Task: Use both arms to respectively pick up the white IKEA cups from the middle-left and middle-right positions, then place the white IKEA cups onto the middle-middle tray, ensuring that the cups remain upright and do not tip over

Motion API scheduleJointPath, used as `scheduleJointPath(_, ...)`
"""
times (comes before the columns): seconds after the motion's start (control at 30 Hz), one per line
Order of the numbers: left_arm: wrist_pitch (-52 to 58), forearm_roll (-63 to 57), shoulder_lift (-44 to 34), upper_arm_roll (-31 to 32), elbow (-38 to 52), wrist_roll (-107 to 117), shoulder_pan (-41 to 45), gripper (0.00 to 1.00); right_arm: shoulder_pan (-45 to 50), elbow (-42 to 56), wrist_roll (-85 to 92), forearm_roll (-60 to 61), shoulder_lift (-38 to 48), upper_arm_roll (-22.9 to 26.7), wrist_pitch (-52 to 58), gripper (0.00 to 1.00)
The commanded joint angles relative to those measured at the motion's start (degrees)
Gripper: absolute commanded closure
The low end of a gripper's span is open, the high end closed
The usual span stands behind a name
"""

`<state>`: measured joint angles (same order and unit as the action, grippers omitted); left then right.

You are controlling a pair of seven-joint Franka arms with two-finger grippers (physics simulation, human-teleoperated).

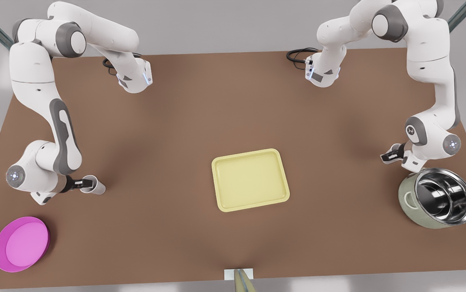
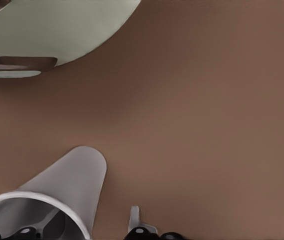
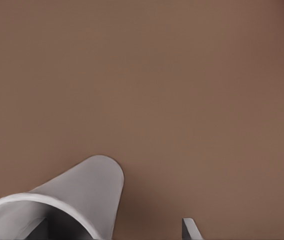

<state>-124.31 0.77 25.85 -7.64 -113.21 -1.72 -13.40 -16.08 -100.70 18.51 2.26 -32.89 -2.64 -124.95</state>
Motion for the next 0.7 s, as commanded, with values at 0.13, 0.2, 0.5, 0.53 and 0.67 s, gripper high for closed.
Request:
scheduleJointPath(0.13,-0.9,1.5,0.1,0.1,0.3,-0.3,0.2,0.79,0.1,0.6,2.7,0.0,-1.1,0.0,-1.9,0.51)
scheduleJointPath(0.2,-0.9,1.4,-0.3,0.1,0.3,-0.3,0.2,0.79,0.3,0.7,2.6,0.0,-1.2,-0.1,-1.9,0.65)
scheduleJointPath(0.5,14.2,-3.3,1.1,1.2,22.7,34.3,37.6,0.79,0.5,3.3,1.7,5.6,2.2,-4.5,4.8,0.79)
scheduleJointPath(0.53,14.4,-3.2,4.8,1.2,27.5,37.3,40.9,0.79,0.9,3.5,-1.3,8.6,2.5,-6.9,5.1,0.79)
scheduleJointPath(0.67,14.0,-5.6,11.3,3.3,35.5,40.2,42.5,0.79,15.3,9.9,-24.7,12.9,0.4,-10.1,0.3,0.79)
